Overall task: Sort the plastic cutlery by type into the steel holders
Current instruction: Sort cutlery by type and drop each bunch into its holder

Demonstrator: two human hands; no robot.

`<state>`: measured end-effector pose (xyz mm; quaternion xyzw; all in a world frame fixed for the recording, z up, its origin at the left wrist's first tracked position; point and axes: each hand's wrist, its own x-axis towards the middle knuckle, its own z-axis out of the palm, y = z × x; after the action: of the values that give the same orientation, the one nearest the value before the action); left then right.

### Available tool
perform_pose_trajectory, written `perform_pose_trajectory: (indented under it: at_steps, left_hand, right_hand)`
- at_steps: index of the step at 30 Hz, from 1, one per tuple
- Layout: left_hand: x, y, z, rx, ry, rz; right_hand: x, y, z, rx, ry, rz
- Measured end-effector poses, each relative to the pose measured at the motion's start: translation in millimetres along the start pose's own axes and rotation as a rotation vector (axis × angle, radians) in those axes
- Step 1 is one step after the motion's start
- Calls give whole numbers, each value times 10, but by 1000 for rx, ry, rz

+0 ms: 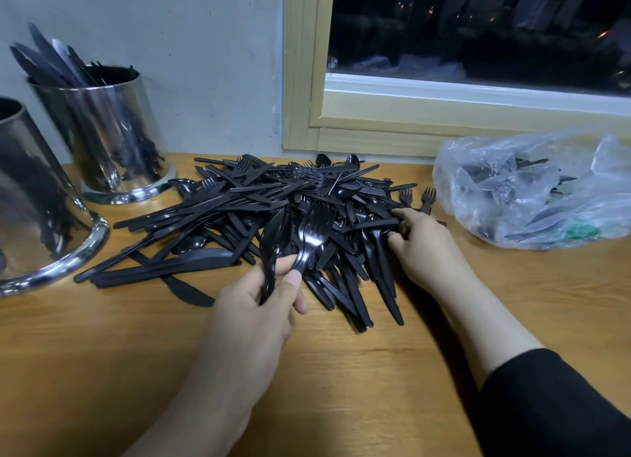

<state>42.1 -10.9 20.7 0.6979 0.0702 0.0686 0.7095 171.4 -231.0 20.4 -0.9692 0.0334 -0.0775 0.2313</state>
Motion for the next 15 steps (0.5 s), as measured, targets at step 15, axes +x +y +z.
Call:
perform_pose_trajectory:
  at_steps: [15]
  left_hand:
    - [18,9,-29,12,4,10]
  right_hand:
    - [-62,104,-193,515,151,71]
